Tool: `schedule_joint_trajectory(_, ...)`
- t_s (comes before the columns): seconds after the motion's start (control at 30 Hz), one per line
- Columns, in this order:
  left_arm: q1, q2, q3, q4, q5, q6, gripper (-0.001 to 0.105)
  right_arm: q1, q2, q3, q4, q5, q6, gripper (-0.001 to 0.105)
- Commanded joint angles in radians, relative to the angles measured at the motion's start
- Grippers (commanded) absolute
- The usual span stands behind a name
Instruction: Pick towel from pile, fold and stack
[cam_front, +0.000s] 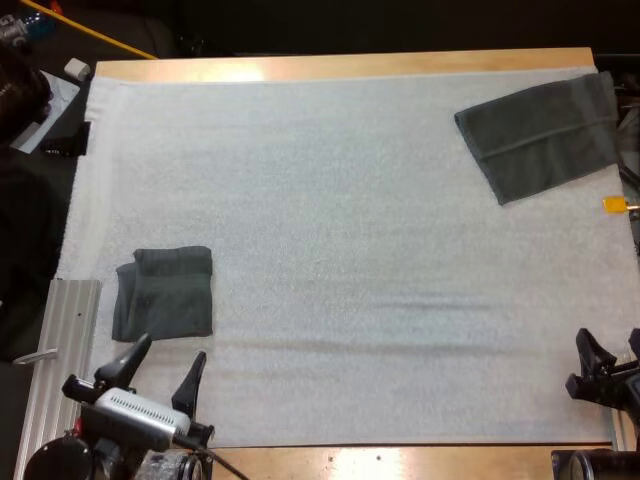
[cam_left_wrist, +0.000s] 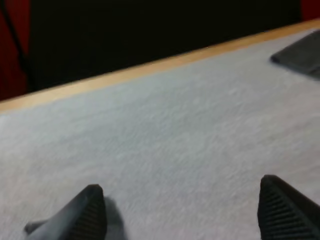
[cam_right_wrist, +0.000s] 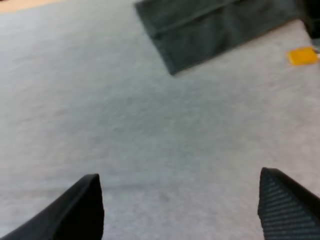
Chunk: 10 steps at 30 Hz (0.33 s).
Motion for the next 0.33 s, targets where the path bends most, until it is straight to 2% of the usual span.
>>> schedule_joint_trajectory(0.0, -0.018, 0.016, -0.034, -0.008, 0.051, -0.015, 0.061, 0.002, 0.055, -0.067, 0.019, -0.075, -0.02, 0.063)
schedule_joint_trajectory(0.1, -0.039, 0.06, -0.065, -0.009, 0.097, -0.017, 0.061, 0.003, 0.11, -0.119, 0.024, -0.134, -0.025, 0.063)
schedule_joint_trajectory(0.17, -0.033, 0.048, -0.063, -0.013, 0.089, -0.011, 0.061, 0.0, 0.102, -0.111, 0.018, -0.111, -0.025, 0.063)
schedule_joint_trajectory(0.3, -0.081, 0.123, -0.115, -0.019, 0.127, -0.01, 0.061, -0.005, 0.175, -0.183, 0.016, -0.197, -0.047, 0.063)
